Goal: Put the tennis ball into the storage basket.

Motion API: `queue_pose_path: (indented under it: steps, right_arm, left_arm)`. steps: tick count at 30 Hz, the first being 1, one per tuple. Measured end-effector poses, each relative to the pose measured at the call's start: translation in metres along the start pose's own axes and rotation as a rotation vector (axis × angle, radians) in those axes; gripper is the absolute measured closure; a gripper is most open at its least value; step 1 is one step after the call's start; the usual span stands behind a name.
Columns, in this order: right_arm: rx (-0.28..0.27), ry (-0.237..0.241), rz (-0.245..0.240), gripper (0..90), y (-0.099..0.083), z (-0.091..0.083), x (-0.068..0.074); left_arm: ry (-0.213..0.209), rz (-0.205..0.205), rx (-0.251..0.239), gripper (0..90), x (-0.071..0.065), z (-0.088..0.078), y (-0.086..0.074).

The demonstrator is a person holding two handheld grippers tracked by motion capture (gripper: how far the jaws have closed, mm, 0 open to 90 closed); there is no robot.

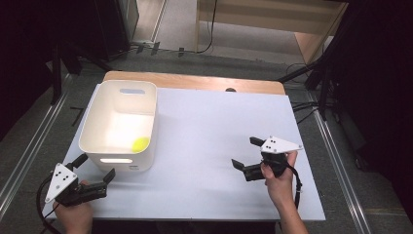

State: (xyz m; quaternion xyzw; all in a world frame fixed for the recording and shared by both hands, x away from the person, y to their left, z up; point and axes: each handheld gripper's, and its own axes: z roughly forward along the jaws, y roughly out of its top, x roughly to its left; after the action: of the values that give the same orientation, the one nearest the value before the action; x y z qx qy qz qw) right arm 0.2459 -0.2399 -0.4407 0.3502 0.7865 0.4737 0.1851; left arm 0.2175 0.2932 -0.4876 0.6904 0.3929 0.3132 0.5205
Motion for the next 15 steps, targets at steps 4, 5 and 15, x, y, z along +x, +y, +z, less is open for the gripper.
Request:
queue_pose_path:
  steps: [4, 5, 15]
  right_arm:
    - [-0.016, -0.013, 0.015, 0.7, -0.01, -0.007, -0.004]
    - [-0.02, -0.016, 0.022, 0.7, -0.012, -0.009, -0.005]
    - [-0.053, -0.057, 0.056, 0.7, -0.038, -0.03, -0.017]
  left_arm:
    - [0.003, 0.002, 0.001, 0.0, 0.0, 0.0, 0.0]
    - [0.004, 0.003, 0.001, 0.0, -0.001, 0.0, 0.0]
    - [0.006, 0.005, 0.001, 0.0, -0.001, 0.0, 0.0]
